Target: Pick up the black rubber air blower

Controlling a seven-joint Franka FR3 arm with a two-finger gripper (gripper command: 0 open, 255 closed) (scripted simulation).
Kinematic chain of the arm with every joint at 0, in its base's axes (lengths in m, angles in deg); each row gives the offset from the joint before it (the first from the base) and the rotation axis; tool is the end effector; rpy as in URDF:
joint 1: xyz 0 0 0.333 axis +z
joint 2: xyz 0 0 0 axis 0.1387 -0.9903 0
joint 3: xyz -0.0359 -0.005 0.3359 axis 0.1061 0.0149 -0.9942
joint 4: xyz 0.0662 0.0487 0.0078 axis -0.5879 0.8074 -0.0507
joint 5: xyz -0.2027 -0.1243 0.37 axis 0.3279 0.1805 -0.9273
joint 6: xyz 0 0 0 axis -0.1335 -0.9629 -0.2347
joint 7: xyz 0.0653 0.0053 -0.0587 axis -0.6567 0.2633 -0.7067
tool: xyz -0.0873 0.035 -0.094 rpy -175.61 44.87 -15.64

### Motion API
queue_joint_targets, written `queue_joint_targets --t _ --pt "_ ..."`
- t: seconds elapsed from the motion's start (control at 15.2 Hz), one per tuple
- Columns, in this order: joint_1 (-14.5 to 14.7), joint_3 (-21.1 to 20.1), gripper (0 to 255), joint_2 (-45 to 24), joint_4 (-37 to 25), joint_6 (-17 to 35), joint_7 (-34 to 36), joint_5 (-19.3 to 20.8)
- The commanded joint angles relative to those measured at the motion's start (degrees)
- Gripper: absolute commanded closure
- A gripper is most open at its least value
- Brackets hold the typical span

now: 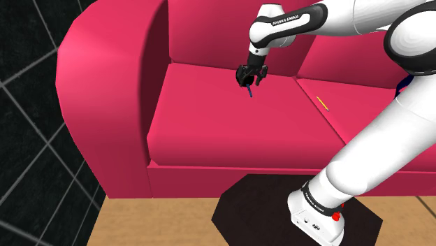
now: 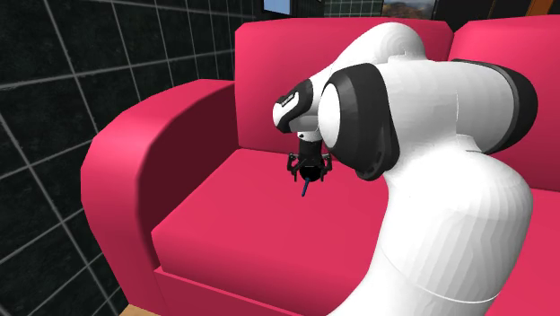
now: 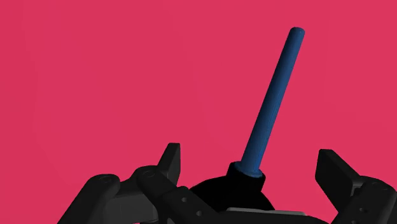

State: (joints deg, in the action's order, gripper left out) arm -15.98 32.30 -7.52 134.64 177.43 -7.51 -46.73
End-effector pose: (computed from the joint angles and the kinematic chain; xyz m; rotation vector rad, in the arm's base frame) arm 0.5748 -0.1226 0.3895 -3.0923 0.5344 0.0829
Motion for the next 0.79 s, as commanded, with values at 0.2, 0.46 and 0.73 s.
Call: queue_joint_targets --t 0.2,0.46,0.73 --pt "0.0 0.0 255 0.0 0.1 0.1 0.0 0.0" --pt "0.0 0.0 255 0.0 0.1 0.1 0.0 0.0" --pt "0.0 0.0 255 0.5 -0.8 -1.3 0.0 0.0"
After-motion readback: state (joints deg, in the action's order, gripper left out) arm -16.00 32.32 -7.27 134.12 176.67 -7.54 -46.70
